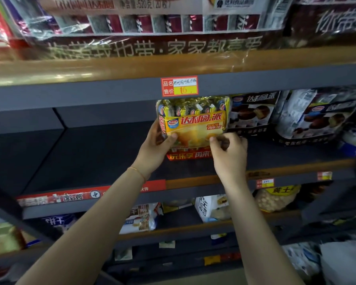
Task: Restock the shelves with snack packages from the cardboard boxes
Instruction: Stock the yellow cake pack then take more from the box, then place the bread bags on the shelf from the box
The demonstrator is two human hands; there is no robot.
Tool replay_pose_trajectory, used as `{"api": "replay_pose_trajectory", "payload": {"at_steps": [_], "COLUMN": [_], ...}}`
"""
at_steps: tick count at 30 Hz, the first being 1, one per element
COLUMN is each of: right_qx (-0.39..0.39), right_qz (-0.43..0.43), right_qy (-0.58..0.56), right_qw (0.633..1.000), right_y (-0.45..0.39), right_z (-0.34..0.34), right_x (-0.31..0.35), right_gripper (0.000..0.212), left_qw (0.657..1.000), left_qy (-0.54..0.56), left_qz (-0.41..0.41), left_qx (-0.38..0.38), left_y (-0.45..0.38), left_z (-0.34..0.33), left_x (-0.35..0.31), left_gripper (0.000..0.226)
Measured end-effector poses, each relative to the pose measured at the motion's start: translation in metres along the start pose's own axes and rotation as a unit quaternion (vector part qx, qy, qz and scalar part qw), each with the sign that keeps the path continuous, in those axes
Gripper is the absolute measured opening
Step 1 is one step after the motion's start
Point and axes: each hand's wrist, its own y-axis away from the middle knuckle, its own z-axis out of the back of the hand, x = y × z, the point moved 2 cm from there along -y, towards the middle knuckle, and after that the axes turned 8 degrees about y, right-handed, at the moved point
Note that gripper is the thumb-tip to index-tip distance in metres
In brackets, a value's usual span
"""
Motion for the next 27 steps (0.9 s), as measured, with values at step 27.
{"api": "replay_pose_trajectory", "payload": {"at_steps": [27], "right_qx": [0.509], "right_qz": [0.287], "right_qy": [-0.062], "right_qw": [0.809], "right_y": [0.484], "right_z": [-0.271], "right_x": [0.304], "right_gripper": [0.014], "left_qw": [0.948], "left_qy": [0.055], "left_qz": [0.072], "left_qx": [-0.305], "left_y": [0.432], "left_z": [0.505], "left_x": [0.085], "left_gripper": [0.023]}}
